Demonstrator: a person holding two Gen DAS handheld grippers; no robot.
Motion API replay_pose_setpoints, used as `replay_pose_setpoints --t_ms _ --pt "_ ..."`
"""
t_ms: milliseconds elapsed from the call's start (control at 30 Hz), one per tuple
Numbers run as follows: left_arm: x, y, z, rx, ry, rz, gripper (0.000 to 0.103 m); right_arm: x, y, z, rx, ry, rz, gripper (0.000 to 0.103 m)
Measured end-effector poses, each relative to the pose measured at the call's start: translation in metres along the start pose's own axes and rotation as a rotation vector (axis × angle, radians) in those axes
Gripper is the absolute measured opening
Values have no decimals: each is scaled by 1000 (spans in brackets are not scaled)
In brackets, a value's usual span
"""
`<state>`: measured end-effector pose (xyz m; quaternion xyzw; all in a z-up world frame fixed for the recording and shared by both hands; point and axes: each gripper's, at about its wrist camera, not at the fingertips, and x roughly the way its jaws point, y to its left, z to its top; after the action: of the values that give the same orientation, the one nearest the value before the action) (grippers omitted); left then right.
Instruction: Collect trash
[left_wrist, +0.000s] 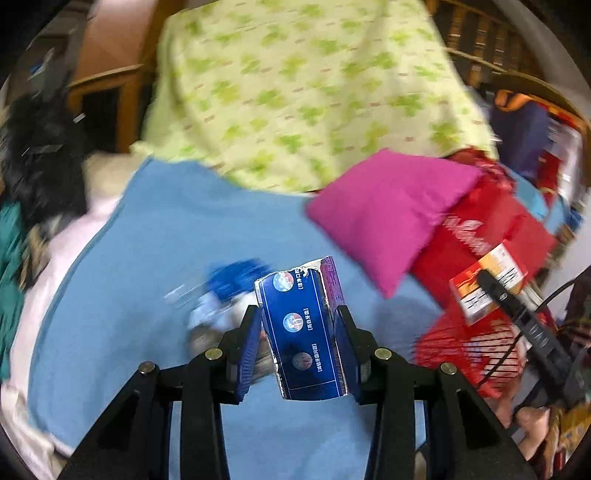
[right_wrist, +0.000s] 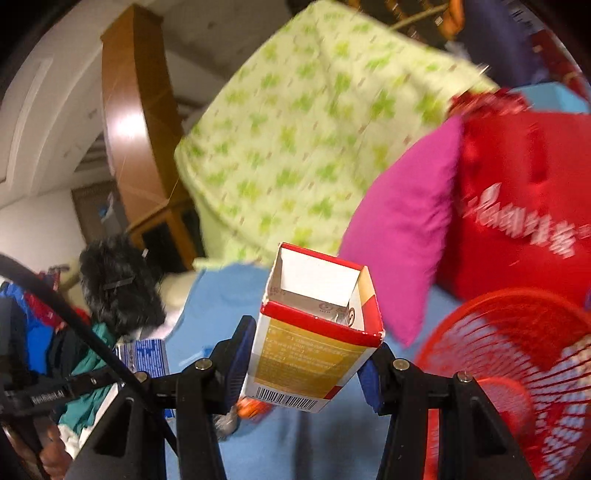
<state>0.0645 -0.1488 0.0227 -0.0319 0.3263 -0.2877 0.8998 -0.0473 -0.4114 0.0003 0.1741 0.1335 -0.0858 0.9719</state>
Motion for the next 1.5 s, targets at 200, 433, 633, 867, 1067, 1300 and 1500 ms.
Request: replay_pose_setpoints --t_ms 200,433,633,867,1067,1300,1500 --pt "12 -88 29 130 -17 -175 42 -43 -60 2 73 -76 -141 55" --pt "51 -183 30 263 57 -318 43 -70 -130 -5 205 -86 -261 56" --pt "80 -229 13 356 110 -313 50 -77 -172 -9 335 -65 -274 71" --pt "79 -204 13 321 81 -277 65 -75 -166 -3 359 -96 -235 72" --pt "54 -123 13 237 40 -168 65 -71 -109 4 231 -152 -156 72" --pt "10 13 0 122 -7 148 65 -56 -19 4 67 -205 19 78" --pt "-19 89 -22 67 -15 345 65 -21 45 -17 -5 -102 142 81"
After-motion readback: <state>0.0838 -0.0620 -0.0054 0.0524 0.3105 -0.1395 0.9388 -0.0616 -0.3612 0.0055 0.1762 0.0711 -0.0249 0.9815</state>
